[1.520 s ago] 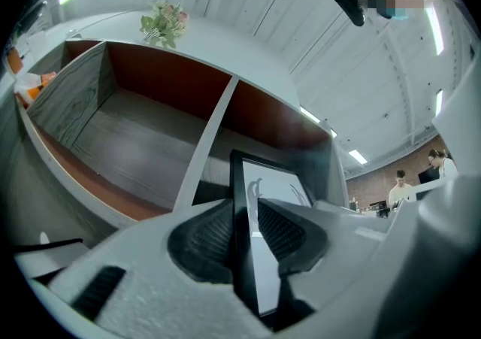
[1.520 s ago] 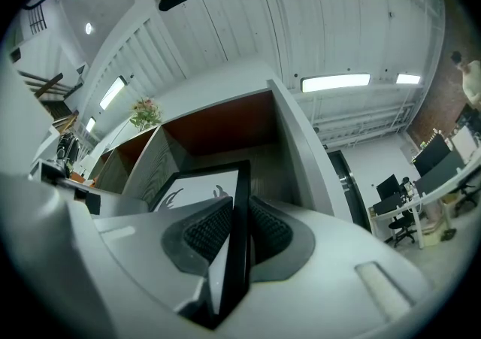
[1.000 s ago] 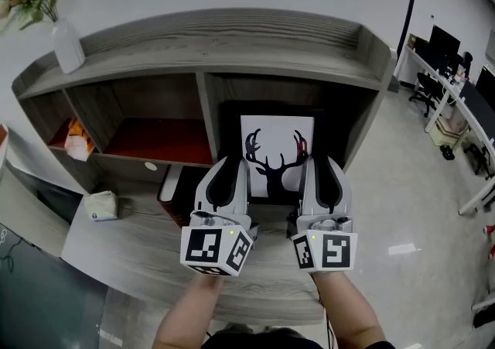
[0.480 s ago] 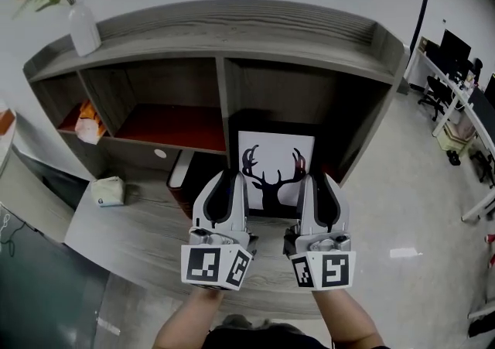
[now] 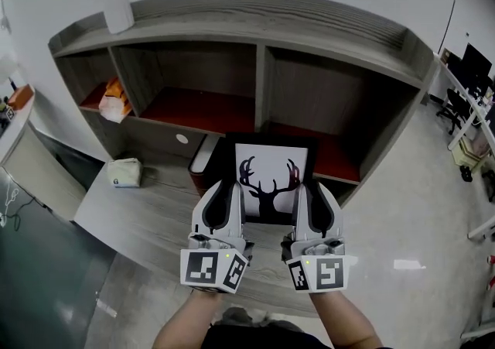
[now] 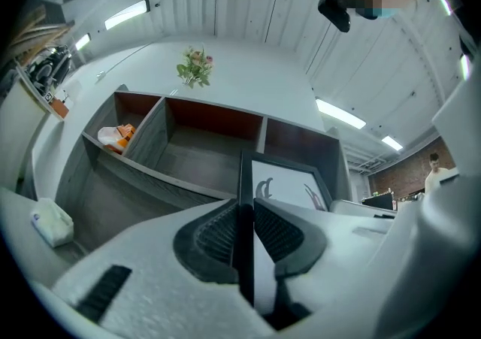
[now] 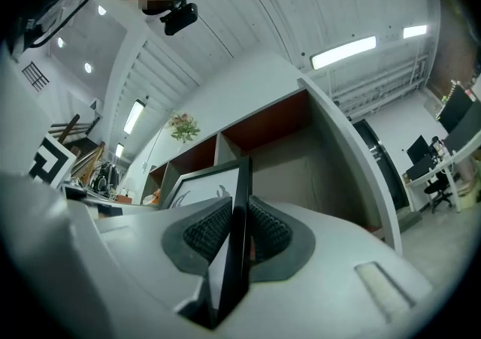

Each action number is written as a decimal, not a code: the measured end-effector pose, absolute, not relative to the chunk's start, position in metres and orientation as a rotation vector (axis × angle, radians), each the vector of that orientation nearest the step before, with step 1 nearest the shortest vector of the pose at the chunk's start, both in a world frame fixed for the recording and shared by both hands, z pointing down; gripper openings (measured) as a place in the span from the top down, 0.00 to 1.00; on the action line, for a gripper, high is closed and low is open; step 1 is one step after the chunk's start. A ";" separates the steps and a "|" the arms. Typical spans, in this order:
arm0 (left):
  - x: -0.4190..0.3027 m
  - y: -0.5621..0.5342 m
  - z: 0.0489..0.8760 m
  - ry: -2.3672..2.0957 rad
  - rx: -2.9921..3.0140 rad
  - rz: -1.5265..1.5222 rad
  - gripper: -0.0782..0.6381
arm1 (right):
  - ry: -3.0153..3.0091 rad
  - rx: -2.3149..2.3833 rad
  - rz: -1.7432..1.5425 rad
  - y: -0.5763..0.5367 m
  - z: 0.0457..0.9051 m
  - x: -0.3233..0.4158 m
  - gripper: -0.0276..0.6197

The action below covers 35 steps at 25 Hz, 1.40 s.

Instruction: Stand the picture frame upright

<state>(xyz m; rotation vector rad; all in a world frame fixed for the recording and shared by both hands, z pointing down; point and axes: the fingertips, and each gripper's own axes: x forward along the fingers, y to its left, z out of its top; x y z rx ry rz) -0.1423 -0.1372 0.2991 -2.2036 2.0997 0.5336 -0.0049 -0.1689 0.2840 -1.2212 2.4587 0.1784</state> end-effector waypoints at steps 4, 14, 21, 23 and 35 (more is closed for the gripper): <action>-0.154 -0.129 0.316 2.164 -2.184 0.496 0.82 | 2.523 -1.193 0.142 -0.164 0.302 -0.018 0.87; -0.176 -0.118 0.365 2.270 -2.168 0.422 0.82 | 2.650 -1.185 0.060 -0.159 0.358 -0.042 0.86; -0.176 -0.121 0.409 2.338 -2.200 0.350 0.82 | 2.735 -1.225 0.007 -0.166 0.400 -0.045 0.86; -0.177 -0.122 0.422 2.364 -2.212 0.340 0.82 | 2.754 -1.232 -0.010 -0.169 0.410 -0.046 0.86; -0.181 -0.141 0.455 2.388 -2.250 0.238 0.82 | 2.809 -1.264 -0.041 -0.193 0.441 -0.053 0.86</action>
